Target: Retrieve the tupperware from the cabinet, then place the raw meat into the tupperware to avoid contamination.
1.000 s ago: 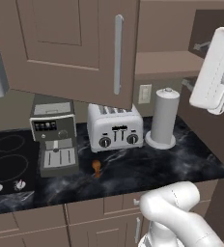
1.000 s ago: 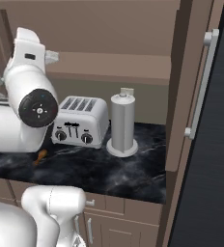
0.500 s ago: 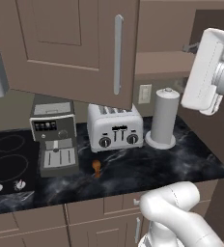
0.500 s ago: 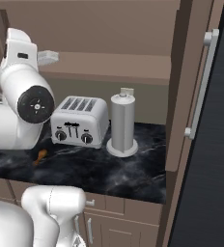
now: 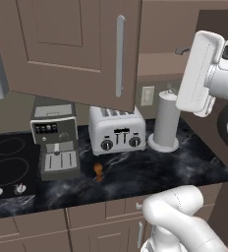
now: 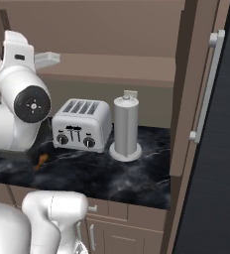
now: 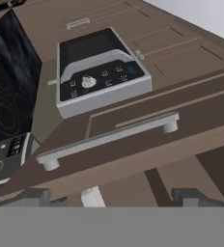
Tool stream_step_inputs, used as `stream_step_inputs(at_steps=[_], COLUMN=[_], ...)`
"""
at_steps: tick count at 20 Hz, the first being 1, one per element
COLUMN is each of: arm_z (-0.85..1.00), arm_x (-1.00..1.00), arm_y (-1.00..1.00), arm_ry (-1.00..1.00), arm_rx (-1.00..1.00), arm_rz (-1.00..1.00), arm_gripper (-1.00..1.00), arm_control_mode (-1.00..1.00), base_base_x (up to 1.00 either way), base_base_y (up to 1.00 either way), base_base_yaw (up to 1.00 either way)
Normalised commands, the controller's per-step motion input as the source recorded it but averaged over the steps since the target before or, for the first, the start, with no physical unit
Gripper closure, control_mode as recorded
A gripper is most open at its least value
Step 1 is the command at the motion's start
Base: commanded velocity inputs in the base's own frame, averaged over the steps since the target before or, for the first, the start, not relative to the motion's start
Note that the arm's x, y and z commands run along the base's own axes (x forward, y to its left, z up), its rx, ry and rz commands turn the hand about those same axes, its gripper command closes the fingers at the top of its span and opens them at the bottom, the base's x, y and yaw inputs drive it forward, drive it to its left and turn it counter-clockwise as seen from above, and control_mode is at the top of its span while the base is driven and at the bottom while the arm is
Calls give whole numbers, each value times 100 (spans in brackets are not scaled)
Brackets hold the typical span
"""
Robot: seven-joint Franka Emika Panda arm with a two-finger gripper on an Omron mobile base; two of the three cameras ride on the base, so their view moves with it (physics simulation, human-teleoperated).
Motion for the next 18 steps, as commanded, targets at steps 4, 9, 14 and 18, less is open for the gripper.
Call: stream_step_inputs(at_steps=[4,9,14,18], arm_z=[-4,-2,0,0], arm_x=[18,21,22,19], arm_y=[0,0,0,1], arm_ry=[0,0,0,0], arm_rx=[-1,0,0,0], arm_rz=[0,0,0,0], arm_gripper=[-100,-100,-100,-100], arm_control_mode=[-100,-100,-100,-100], base_base_x=[0,0,0,0], base_base_y=[0,0,0,0], base_base_yaw=[0,0,0,0])
